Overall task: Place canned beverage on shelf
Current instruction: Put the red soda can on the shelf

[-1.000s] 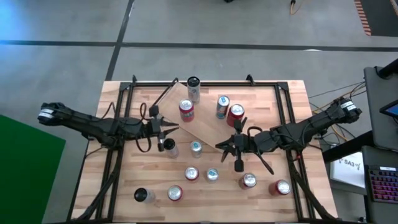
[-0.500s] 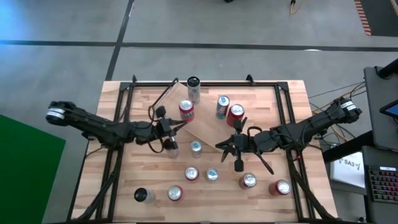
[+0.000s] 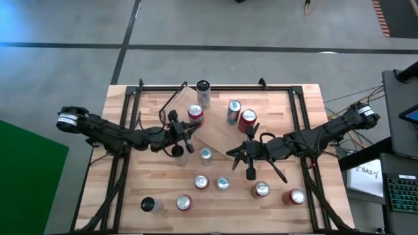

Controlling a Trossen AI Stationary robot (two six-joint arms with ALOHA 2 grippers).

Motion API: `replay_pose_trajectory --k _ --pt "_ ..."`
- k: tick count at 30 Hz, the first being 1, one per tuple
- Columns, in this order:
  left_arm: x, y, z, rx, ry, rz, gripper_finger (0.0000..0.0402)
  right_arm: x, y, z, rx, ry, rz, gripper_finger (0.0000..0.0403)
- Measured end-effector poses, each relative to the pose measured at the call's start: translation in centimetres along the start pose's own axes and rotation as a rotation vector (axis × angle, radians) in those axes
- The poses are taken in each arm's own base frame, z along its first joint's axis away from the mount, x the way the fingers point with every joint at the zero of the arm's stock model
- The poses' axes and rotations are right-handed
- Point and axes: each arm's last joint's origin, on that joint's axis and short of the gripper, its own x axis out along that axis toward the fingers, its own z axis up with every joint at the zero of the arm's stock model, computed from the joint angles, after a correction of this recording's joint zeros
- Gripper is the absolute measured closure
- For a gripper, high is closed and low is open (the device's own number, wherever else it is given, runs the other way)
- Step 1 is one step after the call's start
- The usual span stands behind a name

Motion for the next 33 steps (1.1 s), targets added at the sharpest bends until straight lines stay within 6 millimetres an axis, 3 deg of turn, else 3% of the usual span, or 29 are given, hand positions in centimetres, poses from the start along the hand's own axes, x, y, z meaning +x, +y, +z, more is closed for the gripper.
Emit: replay_pose_trajectory --k 14,19,27,33 --pt "-0.4 1.1 0.2 0.003 0.043 0.253 0.0402 0.0 0.0 -0.2 0.018 0.024 -0.001 0.0394" --pt "-1.1 1.2 1.1 -0.008 0.024 0.216 0.0402 0.0 0.0 -0.4 0.02 0.043 -0.001 0.0394" --pt "-2.8 2.1 3.8 -0.064 -0.096 0.01 0.0402 -0.2 -0.1 -0.2 0.027 0.044 -0.001 0.0394" --pt "-4.1 3.3 5.4 -0.026 -0.161 0.017 0.0402 -1.0 -0.5 0.8 0.018 0.084 -0.009 0.0394"
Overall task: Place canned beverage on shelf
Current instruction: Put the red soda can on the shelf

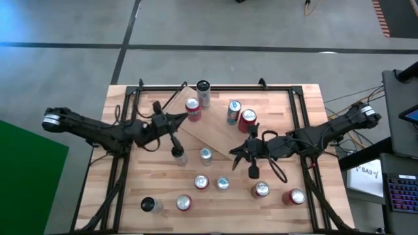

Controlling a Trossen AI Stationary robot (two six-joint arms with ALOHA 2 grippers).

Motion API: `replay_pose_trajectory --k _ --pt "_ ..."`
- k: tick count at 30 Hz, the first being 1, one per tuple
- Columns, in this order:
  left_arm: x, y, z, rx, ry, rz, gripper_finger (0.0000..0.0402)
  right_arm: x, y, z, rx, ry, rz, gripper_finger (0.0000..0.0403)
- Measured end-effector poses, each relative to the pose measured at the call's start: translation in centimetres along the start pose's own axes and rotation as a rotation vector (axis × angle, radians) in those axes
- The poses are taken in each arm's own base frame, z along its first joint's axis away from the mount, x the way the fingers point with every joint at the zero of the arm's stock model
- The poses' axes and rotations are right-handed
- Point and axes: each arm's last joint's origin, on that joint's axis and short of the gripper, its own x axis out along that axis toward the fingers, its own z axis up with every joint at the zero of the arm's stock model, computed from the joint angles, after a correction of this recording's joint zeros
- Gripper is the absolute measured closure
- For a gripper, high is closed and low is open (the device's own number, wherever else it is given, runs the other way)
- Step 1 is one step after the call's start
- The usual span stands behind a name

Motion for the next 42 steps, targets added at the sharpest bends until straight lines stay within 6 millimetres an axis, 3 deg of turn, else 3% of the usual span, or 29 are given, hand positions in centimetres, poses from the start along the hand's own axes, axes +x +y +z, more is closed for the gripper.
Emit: replay_pose_trajectory --k 4,12,18,23,28,42 --pt "0.4 1.2 1.9 0.06 0.007 0.032 0.0402 -0.9 -1.0 0.9 -0.004 0.035 -0.027 0.0394" --pt "3.5 4.4 6.5 0.28 0.204 0.002 0.0401 -1.2 -4.5 2.0 -0.003 0.082 -0.142 0.0394" --pt "4.0 5.1 5.7 0.314 0.239 -0.02 0.0402 -1.5 -5.7 1.4 -0.012 0.143 -0.184 0.0394" --pt "4.0 4.8 4.6 0.239 0.28 -0.052 0.0391 -1.7 -5.7 1.3 -0.02 0.147 -0.183 0.0394" --pt "3.8 4.5 4.1 0.182 0.322 -0.142 0.0335 -1.7 -5.7 1.3 -0.02 0.147 -0.183 0.0394" --pt "4.5 3.9 2.5 0.148 0.419 -0.155 0.0088 -1.7 -5.7 1.3 -0.019 0.147 -0.184 0.0394"
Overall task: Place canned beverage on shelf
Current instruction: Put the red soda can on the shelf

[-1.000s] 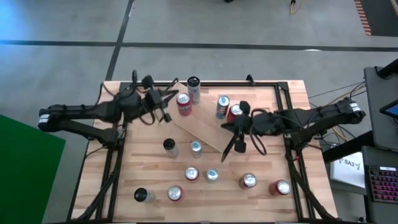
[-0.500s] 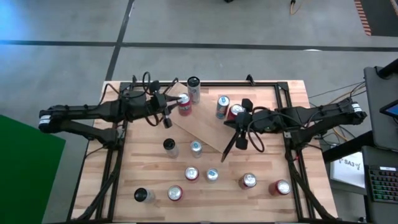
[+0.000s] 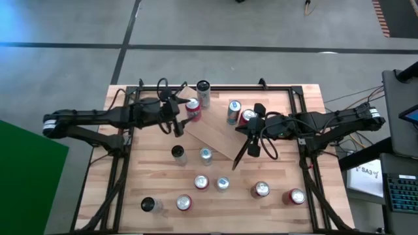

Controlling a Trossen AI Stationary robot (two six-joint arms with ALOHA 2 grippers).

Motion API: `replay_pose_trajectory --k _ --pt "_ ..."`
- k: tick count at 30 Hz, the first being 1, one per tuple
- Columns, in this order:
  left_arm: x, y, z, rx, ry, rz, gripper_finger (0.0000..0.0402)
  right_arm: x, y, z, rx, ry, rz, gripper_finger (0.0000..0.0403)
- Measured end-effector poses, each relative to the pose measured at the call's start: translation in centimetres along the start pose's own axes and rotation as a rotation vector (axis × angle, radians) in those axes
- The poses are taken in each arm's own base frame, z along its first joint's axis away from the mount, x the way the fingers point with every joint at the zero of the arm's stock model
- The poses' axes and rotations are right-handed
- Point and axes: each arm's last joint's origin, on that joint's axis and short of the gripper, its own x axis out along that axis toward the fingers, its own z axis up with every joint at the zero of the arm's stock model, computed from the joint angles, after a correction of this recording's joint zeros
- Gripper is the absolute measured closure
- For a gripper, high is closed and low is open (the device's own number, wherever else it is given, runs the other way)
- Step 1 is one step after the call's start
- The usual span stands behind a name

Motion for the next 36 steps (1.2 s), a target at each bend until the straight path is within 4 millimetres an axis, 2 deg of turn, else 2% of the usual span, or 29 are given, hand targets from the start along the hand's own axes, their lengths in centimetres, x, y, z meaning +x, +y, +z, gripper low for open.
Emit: replay_pose_trajectory --k 3,6,13,24,36 --pt "0.6 -0.3 -0.3 0.014 0.025 -0.003 0.0059 0.0 0.0 0.0 0.0 -0.002 0.0 0.0394" --pt "0.8 -0.3 -0.4 0.019 0.032 -0.003 0.0047 0.0 0.0 0.0 0.0 -0.003 0.0 0.0394" --pt "0.8 0.3 -0.2 0.055 0.031 0.137 0.0046 0.0 0.0 0.0 0.0 -0.003 0.0 0.0394" --pt "2.1 1.2 -0.7 0.058 0.032 0.059 0.0047 0.0 0.0 0.0 0.004 -0.002 0.0 0.0394" --pt "2.7 1.8 -1.1 0.048 0.053 0.083 0.0047 0.0 0.0 0.0 0.007 -0.002 0.0 0.0394"
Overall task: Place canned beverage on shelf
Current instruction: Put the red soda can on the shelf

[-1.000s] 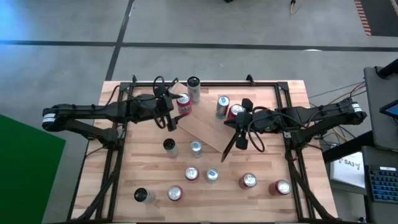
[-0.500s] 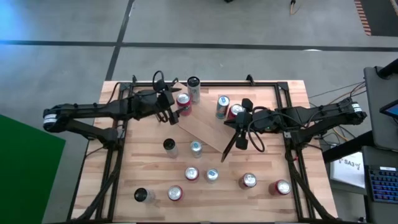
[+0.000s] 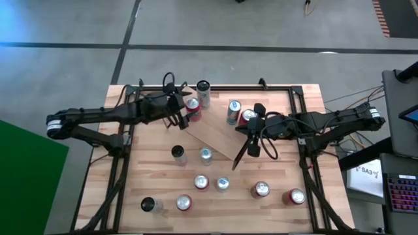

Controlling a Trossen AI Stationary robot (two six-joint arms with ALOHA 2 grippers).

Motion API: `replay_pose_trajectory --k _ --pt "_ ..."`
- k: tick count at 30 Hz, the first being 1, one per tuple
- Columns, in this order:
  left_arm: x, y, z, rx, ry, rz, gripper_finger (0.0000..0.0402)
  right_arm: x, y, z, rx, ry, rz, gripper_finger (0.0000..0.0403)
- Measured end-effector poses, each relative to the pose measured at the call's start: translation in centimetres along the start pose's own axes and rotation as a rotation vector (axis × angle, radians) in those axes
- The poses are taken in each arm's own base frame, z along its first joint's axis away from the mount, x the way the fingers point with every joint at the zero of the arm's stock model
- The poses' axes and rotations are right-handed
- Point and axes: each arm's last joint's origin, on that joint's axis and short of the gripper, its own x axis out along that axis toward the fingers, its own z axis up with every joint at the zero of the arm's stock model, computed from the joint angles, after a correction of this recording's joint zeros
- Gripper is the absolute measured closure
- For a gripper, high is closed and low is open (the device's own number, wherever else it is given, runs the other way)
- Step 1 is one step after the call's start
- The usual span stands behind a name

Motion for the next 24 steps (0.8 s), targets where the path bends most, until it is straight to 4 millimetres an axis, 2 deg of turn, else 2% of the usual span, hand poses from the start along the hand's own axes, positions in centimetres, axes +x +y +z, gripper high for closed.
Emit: replay_pose_trajectory --k 20,24 --pt "1.2 -0.6 -1.0 -0.018 0.075 -0.017 0.0048 0.1 0.0 -0.2 -0.003 0.007 0.0 0.0394" --pt "1.1 -0.6 -0.9 -0.026 0.073 -0.016 0.0071 0.1 0.0 -0.3 0.004 0.009 0.0 0.0394"
